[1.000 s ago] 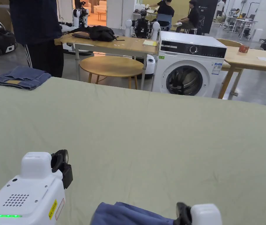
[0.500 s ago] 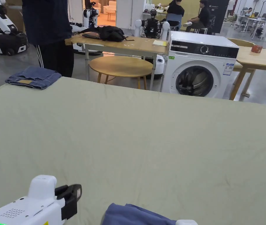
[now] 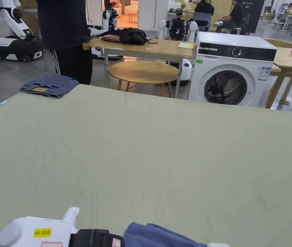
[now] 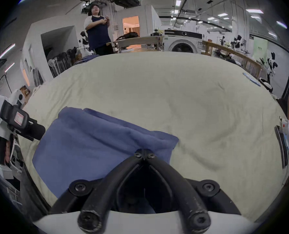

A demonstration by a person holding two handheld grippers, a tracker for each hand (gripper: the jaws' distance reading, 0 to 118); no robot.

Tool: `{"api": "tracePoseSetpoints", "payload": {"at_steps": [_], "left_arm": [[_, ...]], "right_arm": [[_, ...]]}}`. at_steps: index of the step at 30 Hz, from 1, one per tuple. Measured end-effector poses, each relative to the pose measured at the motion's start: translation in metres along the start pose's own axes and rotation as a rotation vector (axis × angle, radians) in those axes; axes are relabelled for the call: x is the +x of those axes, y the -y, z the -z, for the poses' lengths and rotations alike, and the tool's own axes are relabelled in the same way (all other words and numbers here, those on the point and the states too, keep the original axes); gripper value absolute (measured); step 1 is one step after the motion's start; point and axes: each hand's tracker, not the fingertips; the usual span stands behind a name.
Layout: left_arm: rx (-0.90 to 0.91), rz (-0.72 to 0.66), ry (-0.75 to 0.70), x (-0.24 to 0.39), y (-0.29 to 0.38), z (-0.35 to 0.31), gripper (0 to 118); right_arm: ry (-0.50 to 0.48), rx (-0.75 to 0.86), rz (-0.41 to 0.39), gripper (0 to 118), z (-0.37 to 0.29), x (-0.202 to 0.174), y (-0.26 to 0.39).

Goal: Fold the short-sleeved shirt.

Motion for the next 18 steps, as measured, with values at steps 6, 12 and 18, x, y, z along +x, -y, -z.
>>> {"api": "tracePoseSetpoints", "payload": {"at_steps": [6,12,18], "left_arm": [[-0.092,-0.144,0.139,-0.03,-0.006,0.047,61],[-0.077,-0.13,0.168,-0.031,-0.008,0.069,61],[-0.077,-0.05,0.013,-0.018,0.003,0.07,22]], "right_arm": [[-0.005,-0.001,0.01,0,0.0,0.002,0.0],[-0.002,0.001,0.019,0,0.001,0.002,0.001],[-0.01,0.006,0.029,0,0.0,0.003,0.002]]}}
